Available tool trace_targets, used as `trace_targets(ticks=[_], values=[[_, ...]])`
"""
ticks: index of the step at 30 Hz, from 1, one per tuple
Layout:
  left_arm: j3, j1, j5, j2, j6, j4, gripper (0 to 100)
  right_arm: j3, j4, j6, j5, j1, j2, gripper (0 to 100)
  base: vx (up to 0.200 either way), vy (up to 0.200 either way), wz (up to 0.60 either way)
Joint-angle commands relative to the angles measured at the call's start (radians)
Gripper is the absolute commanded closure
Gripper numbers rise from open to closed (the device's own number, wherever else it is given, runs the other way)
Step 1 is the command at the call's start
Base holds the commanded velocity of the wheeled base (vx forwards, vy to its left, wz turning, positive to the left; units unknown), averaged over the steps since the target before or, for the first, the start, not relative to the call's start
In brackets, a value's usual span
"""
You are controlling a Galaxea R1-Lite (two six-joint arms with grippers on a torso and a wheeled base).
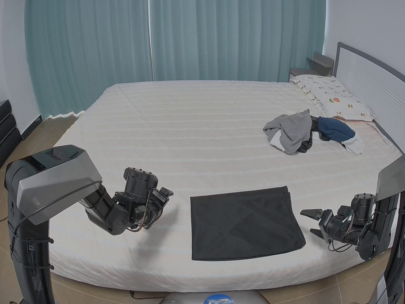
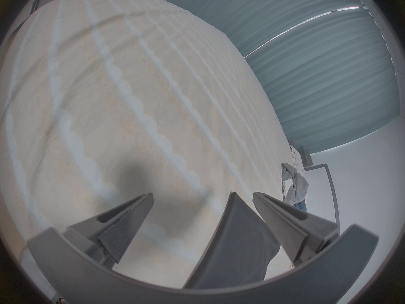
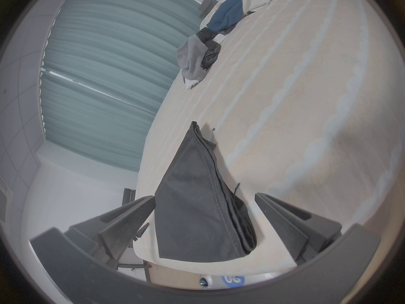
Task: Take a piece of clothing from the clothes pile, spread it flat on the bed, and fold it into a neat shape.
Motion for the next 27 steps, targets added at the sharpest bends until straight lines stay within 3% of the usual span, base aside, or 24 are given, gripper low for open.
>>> trace_targets(ticks=[1, 5, 27], values=[[0.001, 0.001, -0.001, -0.008, -0.003, 0.001, 0, -0.015, -0.015, 0.025, 0.0, -0.005, -0.005, 0, 0.0, 0.0, 0.0], [-0.002, 0.001, -0.005, -0.01, -0.003, 0.001, 0, -0.015, -0.015, 0.037, 0.0, -0.01, -0.011, 0, 0.0, 0.0, 0.0], [-0.046, 0.021, -0.036, -0.008, 0.007, 0.007, 0, -0.042, -0.015, 0.069, -0.011, -0.026, -0.011, 0, 0.0, -0.191, 0.0]])
